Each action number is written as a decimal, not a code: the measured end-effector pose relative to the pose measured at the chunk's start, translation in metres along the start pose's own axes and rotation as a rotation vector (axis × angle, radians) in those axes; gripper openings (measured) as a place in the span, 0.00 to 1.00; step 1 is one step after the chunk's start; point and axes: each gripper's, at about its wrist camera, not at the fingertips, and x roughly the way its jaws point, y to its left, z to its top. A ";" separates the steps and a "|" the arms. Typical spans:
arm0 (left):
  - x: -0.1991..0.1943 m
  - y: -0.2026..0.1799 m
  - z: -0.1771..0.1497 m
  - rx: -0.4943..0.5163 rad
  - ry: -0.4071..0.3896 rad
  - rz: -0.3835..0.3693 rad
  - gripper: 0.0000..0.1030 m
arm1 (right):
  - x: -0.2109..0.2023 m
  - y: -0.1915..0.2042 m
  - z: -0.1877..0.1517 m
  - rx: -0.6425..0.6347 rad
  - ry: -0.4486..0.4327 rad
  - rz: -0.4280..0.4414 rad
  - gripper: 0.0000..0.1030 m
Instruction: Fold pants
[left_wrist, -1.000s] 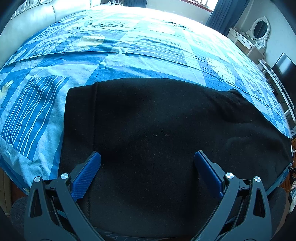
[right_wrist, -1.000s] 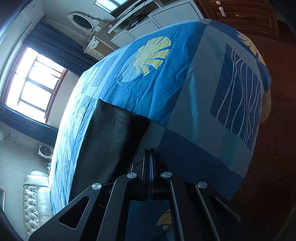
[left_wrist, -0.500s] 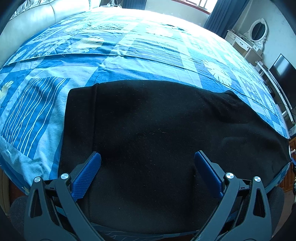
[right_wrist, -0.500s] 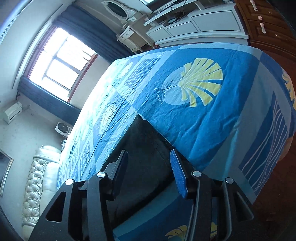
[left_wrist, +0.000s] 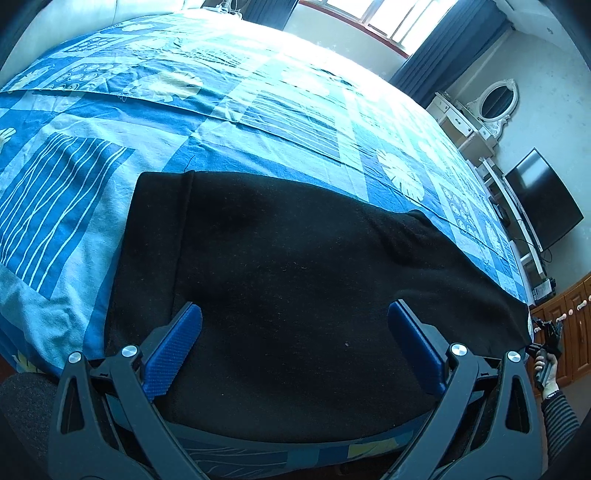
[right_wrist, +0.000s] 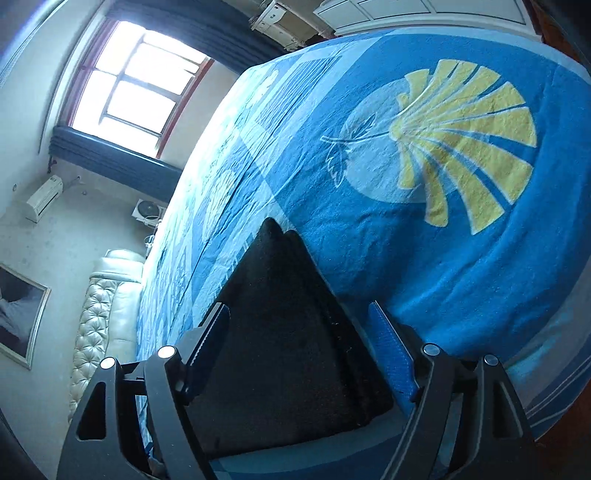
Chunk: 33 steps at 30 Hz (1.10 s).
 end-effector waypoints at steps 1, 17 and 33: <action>0.002 0.000 0.000 0.002 0.006 0.004 0.98 | 0.003 0.004 -0.002 -0.029 0.017 -0.010 0.73; 0.010 -0.004 -0.002 0.036 0.052 0.016 0.98 | 0.017 0.080 -0.041 -0.125 0.050 -0.014 0.25; -0.005 -0.026 -0.009 0.104 0.069 0.024 0.98 | 0.043 0.292 -0.128 -0.469 0.030 0.083 0.25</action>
